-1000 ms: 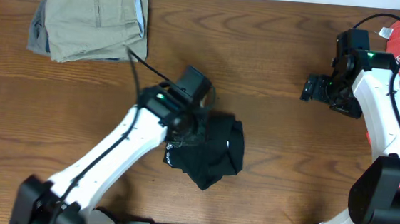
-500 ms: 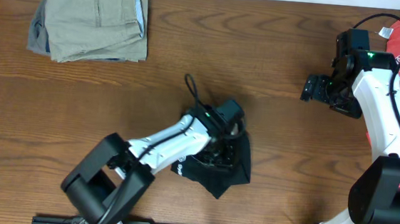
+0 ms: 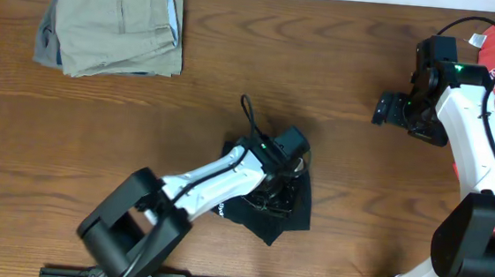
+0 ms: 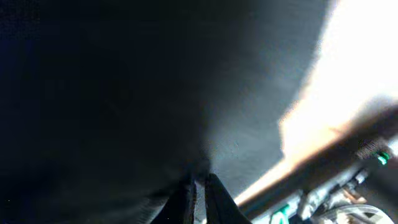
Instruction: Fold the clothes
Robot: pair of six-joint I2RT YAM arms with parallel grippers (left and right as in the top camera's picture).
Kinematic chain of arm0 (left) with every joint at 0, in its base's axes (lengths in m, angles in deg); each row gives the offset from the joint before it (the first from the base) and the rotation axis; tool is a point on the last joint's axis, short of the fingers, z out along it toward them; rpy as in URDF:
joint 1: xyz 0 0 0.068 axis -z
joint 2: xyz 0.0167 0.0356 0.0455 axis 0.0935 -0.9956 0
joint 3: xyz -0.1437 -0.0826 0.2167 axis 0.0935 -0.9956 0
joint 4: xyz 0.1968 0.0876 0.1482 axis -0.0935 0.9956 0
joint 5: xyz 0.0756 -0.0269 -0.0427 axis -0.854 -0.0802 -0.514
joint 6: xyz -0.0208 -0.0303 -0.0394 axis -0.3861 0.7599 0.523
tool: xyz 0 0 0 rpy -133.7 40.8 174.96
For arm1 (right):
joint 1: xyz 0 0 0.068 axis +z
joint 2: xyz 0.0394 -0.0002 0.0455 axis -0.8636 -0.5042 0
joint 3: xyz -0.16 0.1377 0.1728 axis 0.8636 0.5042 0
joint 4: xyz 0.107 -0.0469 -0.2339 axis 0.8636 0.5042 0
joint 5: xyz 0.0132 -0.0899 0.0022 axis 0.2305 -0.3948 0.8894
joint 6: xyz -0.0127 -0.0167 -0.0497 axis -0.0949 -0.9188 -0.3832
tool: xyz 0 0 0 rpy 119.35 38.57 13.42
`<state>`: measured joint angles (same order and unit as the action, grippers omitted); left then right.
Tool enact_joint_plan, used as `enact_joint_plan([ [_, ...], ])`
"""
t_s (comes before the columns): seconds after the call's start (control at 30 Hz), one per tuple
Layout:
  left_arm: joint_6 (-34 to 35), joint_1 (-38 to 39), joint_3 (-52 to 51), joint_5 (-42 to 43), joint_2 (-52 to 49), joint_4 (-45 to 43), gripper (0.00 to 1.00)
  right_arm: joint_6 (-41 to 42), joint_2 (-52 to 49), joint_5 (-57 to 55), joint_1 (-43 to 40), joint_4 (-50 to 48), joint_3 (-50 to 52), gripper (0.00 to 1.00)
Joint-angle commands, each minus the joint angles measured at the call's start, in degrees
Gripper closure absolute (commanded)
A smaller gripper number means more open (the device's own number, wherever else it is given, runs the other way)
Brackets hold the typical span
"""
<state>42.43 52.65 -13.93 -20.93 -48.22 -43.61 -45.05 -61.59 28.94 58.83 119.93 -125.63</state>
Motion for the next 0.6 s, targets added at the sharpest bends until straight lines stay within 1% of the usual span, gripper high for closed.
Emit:
enact_joint_plan([
  [0.0,-4.39,-0.37,2.84,-1.44,7.15,0.63,0.91,-0.85,1.01,-0.17,0.09,0.0,-0.59,0.01],
  [0.1,-4.31,-1.01,2.84,-7.06,12.22,0.66,0.89,-0.85,1.01,-0.17,0.15,-0.02,-0.59,0.01],
  [0.13,-3.82,-1.31,2.84,-10.34,13.68,0.74,0.86,-0.85,1.01,-0.17,0.13,0.0,-0.59,0.01],
  [0.2,-1.6,-1.84,2.84,-17.77,15.69,0.85,0.83,-0.85,1.01,-0.17,0.15,0.0,-0.59,0.01],
  [0.3,2.51,-2.67,2.82,-26.25,16.33,0.35,0.83,-0.85,1.01,-0.17,0.15,0.0,-0.59,0.01],
  [0.43,2.8,-3.3,2.36,-31.19,14.12,-0.92,0.83,-0.85,1.01,-0.17,0.15,0.0,-0.59,0.01],
  [0.57,4.33,-3.67,2.34,-31.06,9.62,-2.32,0.83,-0.85,1.01,-0.17,0.15,0.02,-0.59,0.01],
])
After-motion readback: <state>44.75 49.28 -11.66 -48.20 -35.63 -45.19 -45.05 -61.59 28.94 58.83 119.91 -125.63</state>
